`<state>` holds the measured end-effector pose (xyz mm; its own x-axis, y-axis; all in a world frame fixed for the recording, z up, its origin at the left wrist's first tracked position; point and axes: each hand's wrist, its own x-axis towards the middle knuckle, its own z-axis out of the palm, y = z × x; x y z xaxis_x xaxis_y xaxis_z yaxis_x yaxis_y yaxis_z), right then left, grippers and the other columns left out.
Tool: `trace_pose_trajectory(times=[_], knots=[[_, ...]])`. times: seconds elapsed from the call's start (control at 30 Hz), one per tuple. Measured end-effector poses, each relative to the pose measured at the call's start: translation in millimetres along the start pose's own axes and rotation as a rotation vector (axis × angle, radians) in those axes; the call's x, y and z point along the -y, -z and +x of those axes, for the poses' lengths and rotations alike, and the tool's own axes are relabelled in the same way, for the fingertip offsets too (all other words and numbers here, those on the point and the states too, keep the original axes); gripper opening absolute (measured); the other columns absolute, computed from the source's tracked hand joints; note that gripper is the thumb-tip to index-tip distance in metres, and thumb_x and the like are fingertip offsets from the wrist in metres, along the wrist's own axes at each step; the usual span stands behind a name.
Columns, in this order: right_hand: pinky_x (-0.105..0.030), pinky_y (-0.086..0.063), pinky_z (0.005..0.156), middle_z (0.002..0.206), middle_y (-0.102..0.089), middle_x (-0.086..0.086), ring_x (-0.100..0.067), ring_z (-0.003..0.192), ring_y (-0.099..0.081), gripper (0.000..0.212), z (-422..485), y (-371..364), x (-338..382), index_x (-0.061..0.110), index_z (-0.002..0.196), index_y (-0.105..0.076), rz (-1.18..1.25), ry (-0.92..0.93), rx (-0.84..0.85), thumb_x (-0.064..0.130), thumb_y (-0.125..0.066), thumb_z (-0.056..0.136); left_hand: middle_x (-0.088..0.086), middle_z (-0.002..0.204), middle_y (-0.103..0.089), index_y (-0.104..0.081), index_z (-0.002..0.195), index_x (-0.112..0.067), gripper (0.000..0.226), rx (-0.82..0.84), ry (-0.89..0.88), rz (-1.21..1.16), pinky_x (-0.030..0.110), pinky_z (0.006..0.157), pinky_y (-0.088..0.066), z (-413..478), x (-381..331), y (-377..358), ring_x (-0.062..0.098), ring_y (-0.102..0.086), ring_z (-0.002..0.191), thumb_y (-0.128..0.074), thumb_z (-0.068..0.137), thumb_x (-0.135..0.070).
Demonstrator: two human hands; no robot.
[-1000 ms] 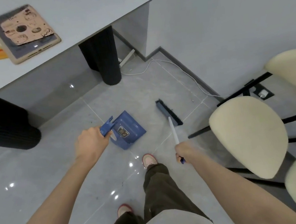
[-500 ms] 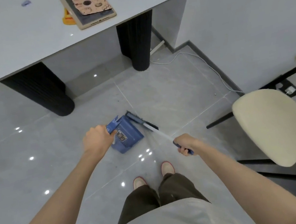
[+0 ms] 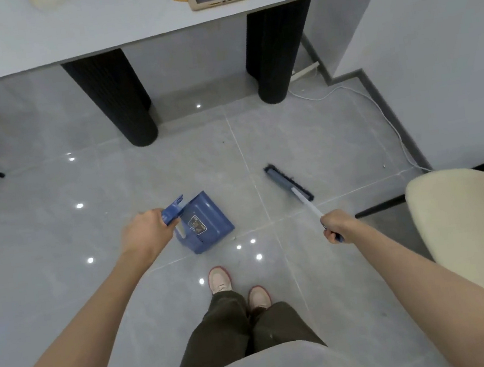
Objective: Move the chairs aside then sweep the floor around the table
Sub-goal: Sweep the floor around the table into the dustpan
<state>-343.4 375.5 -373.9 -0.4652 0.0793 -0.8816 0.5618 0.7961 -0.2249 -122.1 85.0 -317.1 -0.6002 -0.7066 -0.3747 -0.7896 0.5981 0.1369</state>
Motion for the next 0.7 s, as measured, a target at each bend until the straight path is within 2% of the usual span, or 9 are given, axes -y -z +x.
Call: trace_pose_trajectory(times=[0.1,0.23,0.43,0.7], knots=[[-0.006,-0.02,0.035,0.057,-0.026,-0.002,-0.011,0.047,-0.019,0.035,-10.2,-21.8,-21.0,0.011,0.065,-0.031,0.005,-0.014,0.028,-0.009,-0.022,0.091,0.017,0.088,-0.07,-0.066,0.088,-0.008,0.036,-0.004,0.039,0.001,0.028,0.062,-0.04,-23.8,13.8,-11.2,0.037,-0.065,0.083,-0.057,0.091,-0.042],[-0.008,-0.02,0.035,0.05,-0.03,-0.004,-0.008,0.029,-0.022,0.04,-31.4,-52.6,-45.9,0.013,0.058,-0.03,-0.077,-0.007,0.065,-0.011,-0.025,0.089,0.016,0.085,-0.07,-0.066,0.084,-0.009,0.035,-0.001,0.062,0.019,0.027,0.06,-0.041,-47.0,32.6,-21.7,0.035,-0.065,0.078,-0.057,0.09,-0.042],[-0.011,-0.02,0.032,0.042,-0.038,-0.005,-0.012,0.032,-0.028,0.037,-62.4,-98.8,-56.3,0.011,0.058,-0.035,-0.2,0.028,0.133,-0.01,-0.026,0.088,0.013,0.086,-0.07,-0.066,0.086,-0.01,0.034,0.024,0.074,0.035,0.027,0.058,-0.039,-61.3,64.5,-28.1,0.03,-0.06,0.072,-0.056,0.091,-0.042],[-0.016,-0.024,0.035,0.056,-0.039,-0.012,-0.017,0.044,-0.032,0.031,-103.0,-182.3,-71.0,0.007,0.063,-0.039,-0.318,0.076,0.178,-0.007,-0.027,0.087,0.012,0.088,-0.068,-0.064,0.087,-0.011,0.031,0.079,0.072,-0.021,0.028,0.063,-0.044,-82.4,124.4,-28.5,0.03,-0.059,0.074,-0.056,0.091,-0.041]])
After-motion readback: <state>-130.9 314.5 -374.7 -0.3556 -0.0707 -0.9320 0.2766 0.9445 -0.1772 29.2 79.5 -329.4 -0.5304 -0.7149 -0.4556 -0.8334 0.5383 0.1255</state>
